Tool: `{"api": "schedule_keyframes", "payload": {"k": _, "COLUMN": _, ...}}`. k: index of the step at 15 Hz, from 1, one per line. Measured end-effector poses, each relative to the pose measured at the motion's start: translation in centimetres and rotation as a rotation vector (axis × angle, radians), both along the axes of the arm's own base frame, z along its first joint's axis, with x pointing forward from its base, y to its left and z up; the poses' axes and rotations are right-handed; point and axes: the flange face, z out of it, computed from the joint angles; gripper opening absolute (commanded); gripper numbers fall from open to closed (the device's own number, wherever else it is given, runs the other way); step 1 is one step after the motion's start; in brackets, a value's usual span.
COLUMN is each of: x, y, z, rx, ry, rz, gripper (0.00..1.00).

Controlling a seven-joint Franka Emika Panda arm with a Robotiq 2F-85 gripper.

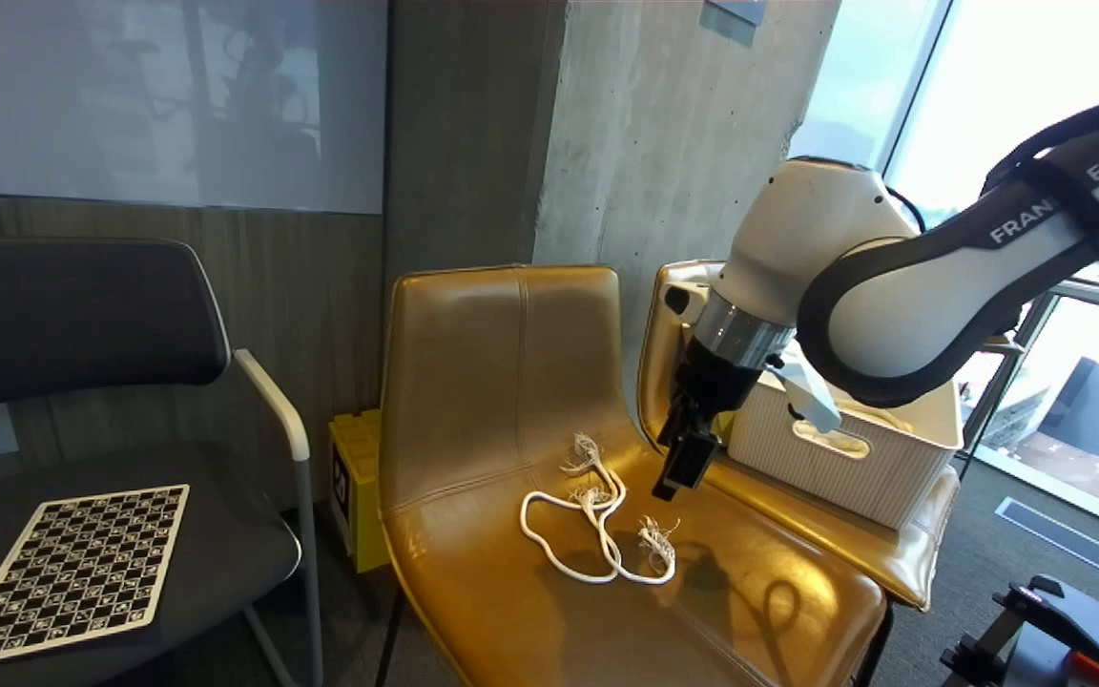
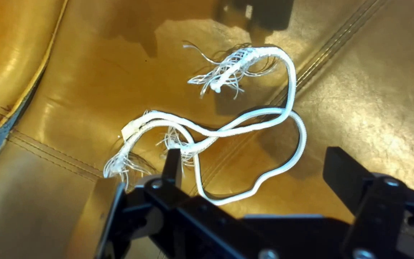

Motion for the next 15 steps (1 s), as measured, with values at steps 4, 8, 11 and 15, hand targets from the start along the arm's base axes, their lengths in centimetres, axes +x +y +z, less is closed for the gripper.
{"api": "schedule_keyframes", "payload": {"k": 4, "x": 0.0, "y": -0.3, "z": -4.6, "rx": -0.002, "ry": 0.054, "rz": -0.01, "gripper": 1.0}}
{"api": "schedule_keyframes", "payload": {"k": 8, "x": -2.0, "y": 0.0, "z": -10.0, "rx": -0.023, "ry": 0.136, "rz": -0.005, "gripper": 1.0}}
{"api": "schedule_keyframes", "payload": {"k": 11, "x": -2.9, "y": 1.3, "z": -12.7, "rx": -0.03, "ry": 0.17, "rz": 0.008, "gripper": 1.0}}
{"api": "schedule_keyframes", "payload": {"k": 15, "x": -2.1, "y": 1.6, "z": -13.3, "rx": -0.043, "ry": 0.187, "rz": 0.007, "gripper": 0.7}}
